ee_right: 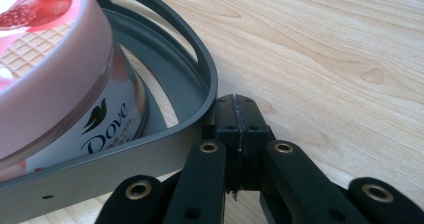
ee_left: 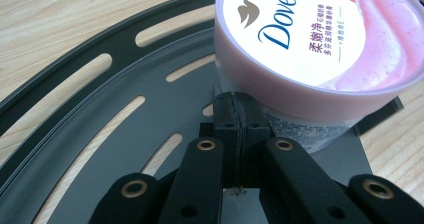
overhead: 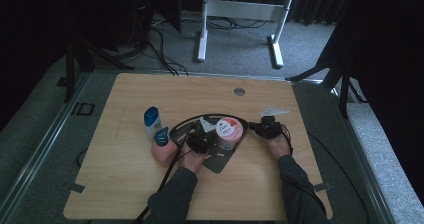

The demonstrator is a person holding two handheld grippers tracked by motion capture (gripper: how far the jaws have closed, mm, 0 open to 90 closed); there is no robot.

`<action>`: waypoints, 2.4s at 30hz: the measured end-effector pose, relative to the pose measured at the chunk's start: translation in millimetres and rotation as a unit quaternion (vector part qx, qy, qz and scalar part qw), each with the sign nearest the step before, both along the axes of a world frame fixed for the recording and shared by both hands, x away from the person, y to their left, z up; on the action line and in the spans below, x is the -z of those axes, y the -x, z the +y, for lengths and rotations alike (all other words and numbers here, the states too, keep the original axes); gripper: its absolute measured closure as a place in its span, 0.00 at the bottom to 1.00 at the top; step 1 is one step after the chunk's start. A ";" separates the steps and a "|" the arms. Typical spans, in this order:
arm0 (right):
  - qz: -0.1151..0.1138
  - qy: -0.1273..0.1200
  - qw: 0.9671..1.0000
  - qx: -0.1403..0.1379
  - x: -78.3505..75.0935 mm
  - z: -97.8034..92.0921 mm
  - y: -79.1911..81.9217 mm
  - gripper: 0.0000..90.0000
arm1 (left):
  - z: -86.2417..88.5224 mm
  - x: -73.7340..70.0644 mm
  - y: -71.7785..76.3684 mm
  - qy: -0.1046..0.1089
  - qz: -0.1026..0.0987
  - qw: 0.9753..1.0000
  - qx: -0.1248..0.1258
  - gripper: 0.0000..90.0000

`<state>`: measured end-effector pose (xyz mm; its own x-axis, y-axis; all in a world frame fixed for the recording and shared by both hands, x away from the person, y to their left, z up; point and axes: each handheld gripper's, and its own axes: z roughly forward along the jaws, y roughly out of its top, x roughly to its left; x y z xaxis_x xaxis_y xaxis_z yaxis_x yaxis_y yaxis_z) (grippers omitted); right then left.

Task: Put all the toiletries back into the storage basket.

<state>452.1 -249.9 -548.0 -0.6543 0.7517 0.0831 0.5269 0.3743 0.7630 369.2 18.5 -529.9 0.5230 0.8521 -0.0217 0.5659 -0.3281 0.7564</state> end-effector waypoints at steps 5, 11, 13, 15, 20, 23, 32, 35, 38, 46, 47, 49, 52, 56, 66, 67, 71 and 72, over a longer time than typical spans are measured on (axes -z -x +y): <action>0.000 -0.002 1.000 -0.003 0.4 0.0 1.6 1.00 | -3.1 1.9 -4.6 0.004 0.003 1.000 -0.004 0.99; 0.000 -0.003 1.000 -0.007 0.6 -0.2 2.4 1.00 | -7.2 1.3 -7.3 0.005 0.005 1.000 -0.005 0.99; 0.000 -0.005 1.000 -0.007 0.8 -0.2 2.8 1.00 | -8.8 1.0 -7.4 0.004 0.006 1.000 -0.004 0.99; 0.002 -0.006 1.000 -0.007 0.8 -0.3 3.4 1.00 | -10.6 0.8 -7.7 0.005 0.005 1.000 -0.001 0.99; 0.002 -0.005 1.000 -0.008 0.9 -0.3 3.9 1.00 | -14.5 0.9 -9.1 0.008 0.004 1.000 0.000 0.99; 0.003 -0.006 1.000 -0.009 1.5 -0.6 4.2 1.00 | -16.2 0.8 -9.9 0.008 0.005 1.000 0.002 0.99; 0.005 -0.005 1.000 -0.014 2.6 -1.4 4.3 1.00 | -18.0 1.0 -10.7 0.008 0.010 1.000 0.007 0.99; 0.006 -0.003 1.000 -0.016 3.0 -1.9 4.7 1.00 | -16.8 1.2 -10.1 0.011 0.012 1.000 0.010 0.96; 0.007 0.003 1.000 -0.016 3.9 -1.5 5.8 1.00 | -13.7 0.8 -8.1 0.014 0.013 1.000 0.016 0.92; 0.010 0.011 1.000 -0.016 7.3 -3.9 12.2 0.94 | -4.4 -3.9 -1.4 0.012 0.021 0.999 0.039 0.84; 0.008 0.012 1.000 -0.016 7.2 -4.3 13.1 0.93 | -3.1 -4.3 -0.3 0.011 0.022 0.999 0.042 0.83; 0.005 0.014 1.000 -0.014 6.8 -5.1 16.0 0.92 | -0.6 -4.3 2.1 0.011 0.023 0.999 0.048 0.81; 0.001 0.016 1.000 -0.017 7.1 -6.2 21.4 0.90 | 3.3 -3.2 5.3 0.008 0.029 0.998 0.056 0.78; -0.002 0.017 1.000 -0.018 9.3 -7.0 28.8 0.87 | 7.3 -2.4 9.0 0.008 0.034 0.997 0.064 0.76; -0.008 0.015 1.000 -0.020 9.9 -7.0 44.3 0.81 | 13.3 -12.0 19.9 0.012 0.037 0.994 0.103 0.74; -0.009 0.014 1.000 -0.021 10.0 -6.7 46.0 0.81 | 14.2 -12.5 20.8 0.011 0.036 0.994 0.104 0.74; -0.015 0.017 0.999 -0.023 9.3 -5.8 51.6 0.79 | 18.7 -14.3 24.0 0.008 0.035 0.994 0.107 0.74; -0.017 0.017 0.999 -0.024 9.0 -5.3 52.9 0.79 | 19.9 -14.8 24.7 0.008 0.036 0.993 0.109 0.73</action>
<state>399.2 -255.1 -557.0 -0.6923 0.7207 0.0351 0.4813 0.4250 0.7666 344.5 38.4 -515.2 0.6917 0.7179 -0.0784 0.5352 -0.4366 0.7231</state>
